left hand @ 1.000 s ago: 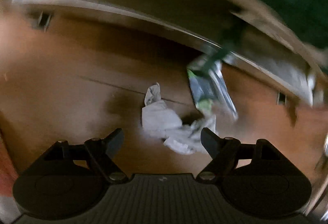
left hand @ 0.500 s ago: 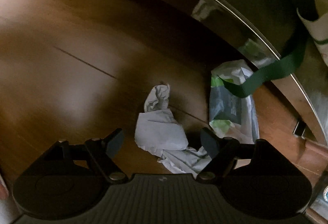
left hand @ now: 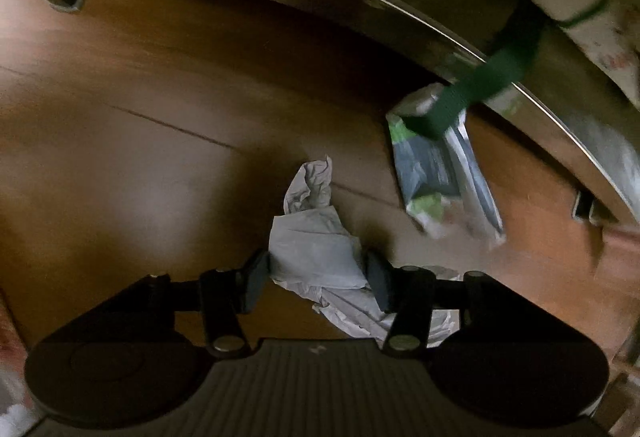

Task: Collect trash
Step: 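Grasp the crumpled foil packet with the left tool, then lift the foil packet and snack stick up to the wastebasket with both tools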

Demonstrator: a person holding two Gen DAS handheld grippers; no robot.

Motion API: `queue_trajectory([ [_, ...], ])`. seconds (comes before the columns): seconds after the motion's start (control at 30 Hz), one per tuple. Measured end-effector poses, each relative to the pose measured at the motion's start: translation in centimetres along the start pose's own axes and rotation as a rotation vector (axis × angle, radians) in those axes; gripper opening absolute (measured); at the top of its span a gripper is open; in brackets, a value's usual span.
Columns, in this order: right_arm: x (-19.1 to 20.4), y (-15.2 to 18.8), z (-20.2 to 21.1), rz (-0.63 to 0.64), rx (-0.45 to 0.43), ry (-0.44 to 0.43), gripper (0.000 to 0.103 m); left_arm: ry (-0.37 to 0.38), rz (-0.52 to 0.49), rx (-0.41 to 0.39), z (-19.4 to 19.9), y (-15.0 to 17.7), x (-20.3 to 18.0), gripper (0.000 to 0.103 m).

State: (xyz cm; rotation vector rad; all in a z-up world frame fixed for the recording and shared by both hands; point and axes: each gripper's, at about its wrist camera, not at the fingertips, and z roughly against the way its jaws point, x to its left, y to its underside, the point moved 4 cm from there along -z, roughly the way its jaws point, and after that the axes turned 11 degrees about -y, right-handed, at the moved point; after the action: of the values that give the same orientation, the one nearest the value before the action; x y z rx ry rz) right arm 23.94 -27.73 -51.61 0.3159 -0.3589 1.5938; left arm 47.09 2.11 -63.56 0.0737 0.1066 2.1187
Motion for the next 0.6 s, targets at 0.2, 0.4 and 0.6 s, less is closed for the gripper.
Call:
queue_trajectory([
  [0.2, 0.4, 0.1, 1.0, 0.016, -0.039, 0.003, 0.019, -0.018, -0.044, -0.042, 4.7, 3.1, 1.9, 0.052],
  [0.4, 3.4, 0.8, 3.7, 0.059, -0.133, -0.016, 0.019, -0.021, -0.059, -0.158, 13.4, 6.2, 3.7, 0.052],
  [0.6, 7.9, 2.2, 9.3, 0.169, -0.222, -0.062, 0.019, 0.026, -0.076, -0.319, 23.7, 8.0, 6.8, 0.052],
])
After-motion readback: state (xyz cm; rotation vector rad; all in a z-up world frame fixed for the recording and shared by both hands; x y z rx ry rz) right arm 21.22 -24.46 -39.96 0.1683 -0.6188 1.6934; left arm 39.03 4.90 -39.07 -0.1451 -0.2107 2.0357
